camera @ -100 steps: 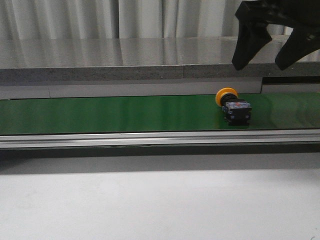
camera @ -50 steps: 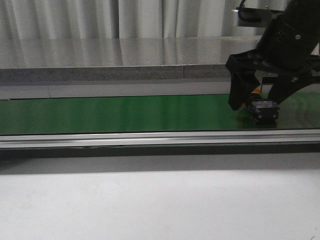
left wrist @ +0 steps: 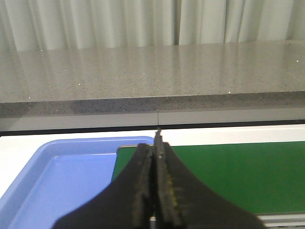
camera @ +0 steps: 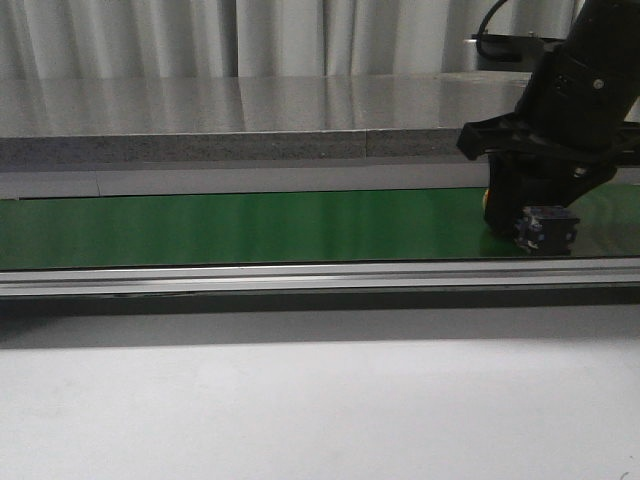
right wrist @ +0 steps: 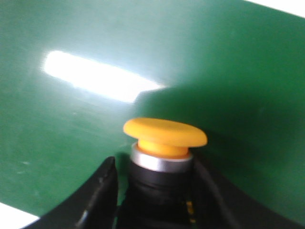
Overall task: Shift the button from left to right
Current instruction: 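Lift the button with the right gripper and carry it over the green bin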
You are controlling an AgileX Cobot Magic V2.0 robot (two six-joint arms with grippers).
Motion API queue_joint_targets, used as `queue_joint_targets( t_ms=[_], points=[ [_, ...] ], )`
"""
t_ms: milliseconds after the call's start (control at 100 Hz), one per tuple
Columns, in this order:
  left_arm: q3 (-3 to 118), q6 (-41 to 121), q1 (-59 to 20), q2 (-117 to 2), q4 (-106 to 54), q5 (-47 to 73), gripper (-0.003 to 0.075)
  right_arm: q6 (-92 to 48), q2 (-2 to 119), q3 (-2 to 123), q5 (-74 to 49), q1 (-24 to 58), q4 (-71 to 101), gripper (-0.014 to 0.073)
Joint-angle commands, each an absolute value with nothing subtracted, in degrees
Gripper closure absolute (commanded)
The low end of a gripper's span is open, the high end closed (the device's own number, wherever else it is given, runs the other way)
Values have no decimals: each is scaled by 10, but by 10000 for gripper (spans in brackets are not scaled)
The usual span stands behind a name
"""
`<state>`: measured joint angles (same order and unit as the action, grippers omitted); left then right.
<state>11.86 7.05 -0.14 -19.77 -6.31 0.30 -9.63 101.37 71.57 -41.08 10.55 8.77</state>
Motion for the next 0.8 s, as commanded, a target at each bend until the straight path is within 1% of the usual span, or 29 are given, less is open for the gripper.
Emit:
queue_joint_targets(
  t_ms=[0, 130, 350, 610, 790],
  points=[
    [134, 70, -5, -201, -67, -39, 741, -100, 988, 751, -423, 91, 83, 389],
    [134, 70, -5, -201, -67, -39, 741, -100, 977, 789, -452, 56, 63, 389],
    [134, 70, -5, -201, -67, -39, 741, -101, 967, 857, -497, -34, 30, 389],
    [134, 70, -5, -201, -67, -39, 741, -144, 975, 868, -473, -151, 5, 389],
    [134, 70, -5, -201, -67, -39, 741, -146, 1001, 868, -449, -214, 0, 389]
  ],
)
